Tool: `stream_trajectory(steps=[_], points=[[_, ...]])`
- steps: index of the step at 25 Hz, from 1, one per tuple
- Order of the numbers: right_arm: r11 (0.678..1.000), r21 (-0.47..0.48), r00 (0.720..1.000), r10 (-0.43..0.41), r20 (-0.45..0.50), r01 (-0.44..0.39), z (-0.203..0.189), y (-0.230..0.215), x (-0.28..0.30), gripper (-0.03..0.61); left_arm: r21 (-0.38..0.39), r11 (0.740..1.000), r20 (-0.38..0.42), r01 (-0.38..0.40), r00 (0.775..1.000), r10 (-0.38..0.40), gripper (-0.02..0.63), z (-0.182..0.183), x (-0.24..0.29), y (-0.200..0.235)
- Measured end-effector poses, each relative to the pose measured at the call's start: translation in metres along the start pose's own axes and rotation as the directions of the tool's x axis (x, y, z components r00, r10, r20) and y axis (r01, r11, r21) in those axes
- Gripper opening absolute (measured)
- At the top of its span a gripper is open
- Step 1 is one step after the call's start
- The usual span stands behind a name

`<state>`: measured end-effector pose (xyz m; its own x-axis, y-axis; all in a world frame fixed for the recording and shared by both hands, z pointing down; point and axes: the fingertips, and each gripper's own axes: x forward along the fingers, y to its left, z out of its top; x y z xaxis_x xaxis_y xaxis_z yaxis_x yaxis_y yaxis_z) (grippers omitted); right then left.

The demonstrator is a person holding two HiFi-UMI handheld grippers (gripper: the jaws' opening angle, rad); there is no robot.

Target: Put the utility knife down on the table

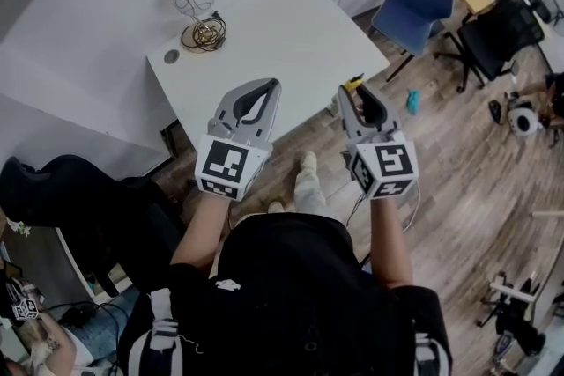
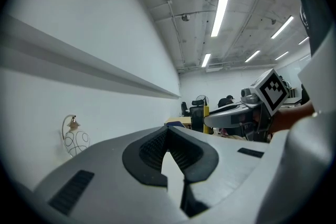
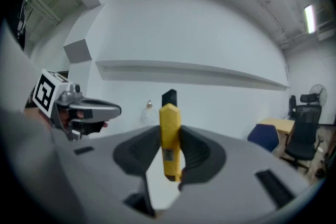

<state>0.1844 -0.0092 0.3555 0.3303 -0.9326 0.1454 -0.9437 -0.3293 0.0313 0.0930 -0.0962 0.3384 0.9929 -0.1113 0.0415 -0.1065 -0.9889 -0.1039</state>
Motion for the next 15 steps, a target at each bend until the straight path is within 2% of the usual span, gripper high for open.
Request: stream_trajectory(steps=[15], points=[[0.989,0.001,0.988,0.151,-0.007,-0.151,0.004,-0.034,0.113,0.137,-0.013,0.992,-0.037,-0.127,0.991,0.127,0.014,-0.017,0.073,0.063]])
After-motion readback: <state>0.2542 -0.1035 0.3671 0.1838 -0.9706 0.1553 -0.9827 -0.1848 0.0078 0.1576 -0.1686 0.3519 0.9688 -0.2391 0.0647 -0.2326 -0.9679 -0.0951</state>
